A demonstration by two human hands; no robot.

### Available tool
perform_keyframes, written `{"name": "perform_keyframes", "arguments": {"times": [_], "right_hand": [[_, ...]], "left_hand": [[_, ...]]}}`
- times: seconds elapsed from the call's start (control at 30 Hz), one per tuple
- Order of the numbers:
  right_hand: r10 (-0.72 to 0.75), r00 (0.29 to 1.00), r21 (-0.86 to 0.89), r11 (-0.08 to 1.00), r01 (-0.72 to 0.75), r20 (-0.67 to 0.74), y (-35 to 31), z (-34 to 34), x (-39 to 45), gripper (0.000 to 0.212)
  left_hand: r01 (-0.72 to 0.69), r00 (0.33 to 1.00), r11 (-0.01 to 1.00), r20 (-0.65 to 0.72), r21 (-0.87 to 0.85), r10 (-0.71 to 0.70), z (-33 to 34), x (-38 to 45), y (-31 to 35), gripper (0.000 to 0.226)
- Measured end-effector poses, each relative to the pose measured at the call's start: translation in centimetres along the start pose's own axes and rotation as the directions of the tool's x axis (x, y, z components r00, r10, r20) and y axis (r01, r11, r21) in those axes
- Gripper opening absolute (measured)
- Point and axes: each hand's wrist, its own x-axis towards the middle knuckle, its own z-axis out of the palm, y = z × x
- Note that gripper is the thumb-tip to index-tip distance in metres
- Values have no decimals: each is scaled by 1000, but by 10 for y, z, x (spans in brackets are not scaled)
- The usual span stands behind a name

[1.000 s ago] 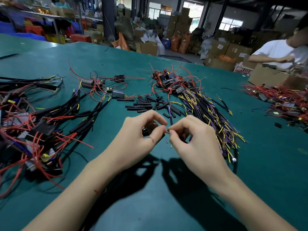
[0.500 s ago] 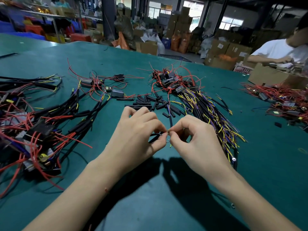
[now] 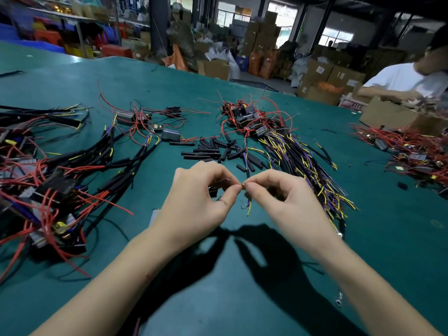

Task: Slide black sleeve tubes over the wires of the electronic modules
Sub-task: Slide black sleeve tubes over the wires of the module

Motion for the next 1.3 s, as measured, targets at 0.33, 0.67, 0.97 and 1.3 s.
{"name": "perform_keyframes", "arguments": {"times": [0.33,0.67,0.97,1.3], "right_hand": [[32,996,29,999,-35,85,4,-9,3,7],[-751,614,-816,186,547,241,7,1,-3,13],[-279,954,-158,952,261,-108,13,8,-11,13],[171,985,452,879,-148,-9,4,9,-9,17]], "left_hand": [[-145,989,955,64,260,133,-3,-2,-2,9],[271,930,927,318,-258,-183,-8,6,0,21],[256,944,930,275,-264,-182,-7,6,-9,12],[258,948,926,255,-275,-189,-9,5,-8,12]]}}
